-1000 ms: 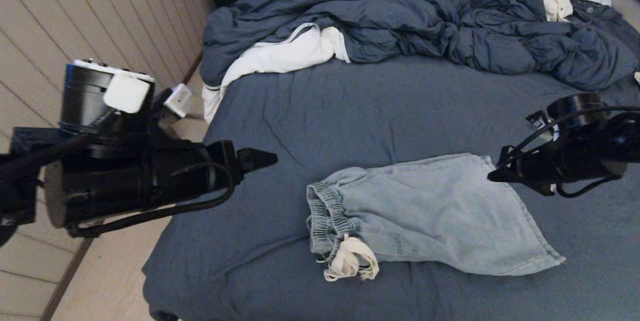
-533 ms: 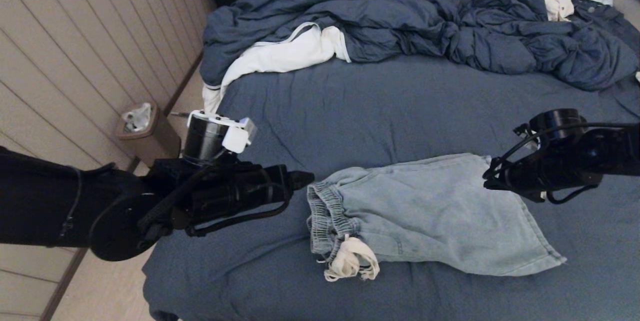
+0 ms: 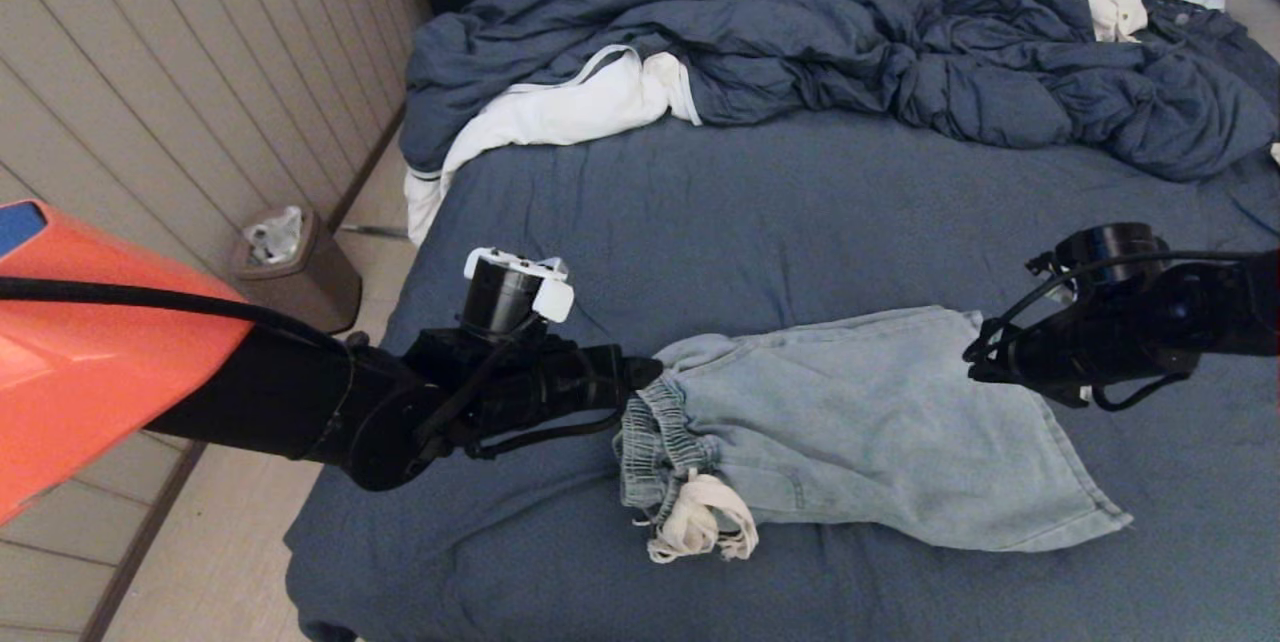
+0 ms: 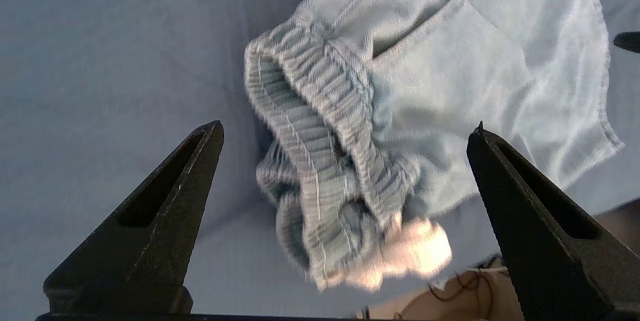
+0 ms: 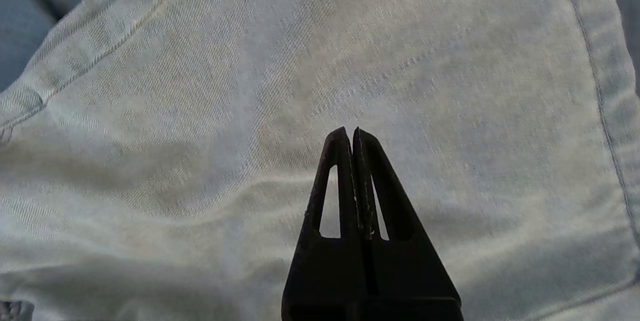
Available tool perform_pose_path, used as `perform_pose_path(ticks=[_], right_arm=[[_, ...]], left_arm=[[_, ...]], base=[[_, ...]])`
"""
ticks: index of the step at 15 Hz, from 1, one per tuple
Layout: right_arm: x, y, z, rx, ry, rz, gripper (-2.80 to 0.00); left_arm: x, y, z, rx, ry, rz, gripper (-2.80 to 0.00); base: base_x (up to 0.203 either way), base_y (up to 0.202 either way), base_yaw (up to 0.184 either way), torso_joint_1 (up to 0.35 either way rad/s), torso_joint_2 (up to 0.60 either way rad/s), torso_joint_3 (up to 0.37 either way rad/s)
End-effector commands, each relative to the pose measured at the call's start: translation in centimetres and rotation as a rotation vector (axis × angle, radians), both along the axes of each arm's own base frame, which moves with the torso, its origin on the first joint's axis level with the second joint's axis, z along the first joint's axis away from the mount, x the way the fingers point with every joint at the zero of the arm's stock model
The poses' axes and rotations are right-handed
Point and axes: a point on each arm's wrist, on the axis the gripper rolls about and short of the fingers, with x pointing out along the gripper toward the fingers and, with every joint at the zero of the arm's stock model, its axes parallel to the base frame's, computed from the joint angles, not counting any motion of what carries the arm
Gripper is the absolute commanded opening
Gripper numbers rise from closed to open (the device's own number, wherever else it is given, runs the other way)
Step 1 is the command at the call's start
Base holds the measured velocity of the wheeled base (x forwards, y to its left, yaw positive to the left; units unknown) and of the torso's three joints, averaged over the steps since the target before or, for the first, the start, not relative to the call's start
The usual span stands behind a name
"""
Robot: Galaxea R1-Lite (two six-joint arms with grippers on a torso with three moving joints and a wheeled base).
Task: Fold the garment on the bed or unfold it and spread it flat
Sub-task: Unford the blue shorts
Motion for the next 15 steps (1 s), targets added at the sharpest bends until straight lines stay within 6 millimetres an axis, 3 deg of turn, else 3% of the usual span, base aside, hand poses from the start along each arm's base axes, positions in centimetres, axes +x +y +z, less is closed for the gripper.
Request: perform_pose_path(ticks=[1, 2, 3, 10, 15], right_arm=[[0.2, -0.2, -0.5, -0.005, 0.012, -0.015, -2.8], [0.3, -0.3, -0.5, -0.007, 0.006, -0.015, -2.8], [0.3, -0.3, -0.6, -0.008, 0.004, -0.015, -2.8], [0.6, -0.2, -1.1, -0.019, 0.004, -0.02, -2.8], [3.5, -0.5, -1.7, -0.077, -0.015, -0.034, -2.8]], left_arm=[[1.0, -1.4, -0.7, 0.0, -0.013, -0.011, 0.0], [1.1, -1.5, -0.5, -0.003, -0.02, -0.011, 0.0], [1.2, -1.5, -0.4, -0.004, -0.021, -0.011, -2.8], [1.6, -3.4, -1.8, 0.001, -0.016, -0.039, -2.8], [3.2, -4.7, -2.7, 0.03, -0.059, 0.0, -2.8]], base=[[0.0, 0.0, 0.0, 0.0, 0.0, 0.0], [0.0, 0.0, 0.0, 0.0, 0.0, 0.0], [0.0, 0.0, 0.0, 0.0, 0.0, 0.0], [0.0, 0.0, 0.0, 0.0, 0.0, 0.0], [0.0, 0.0, 0.0, 0.0, 0.0, 0.0]])
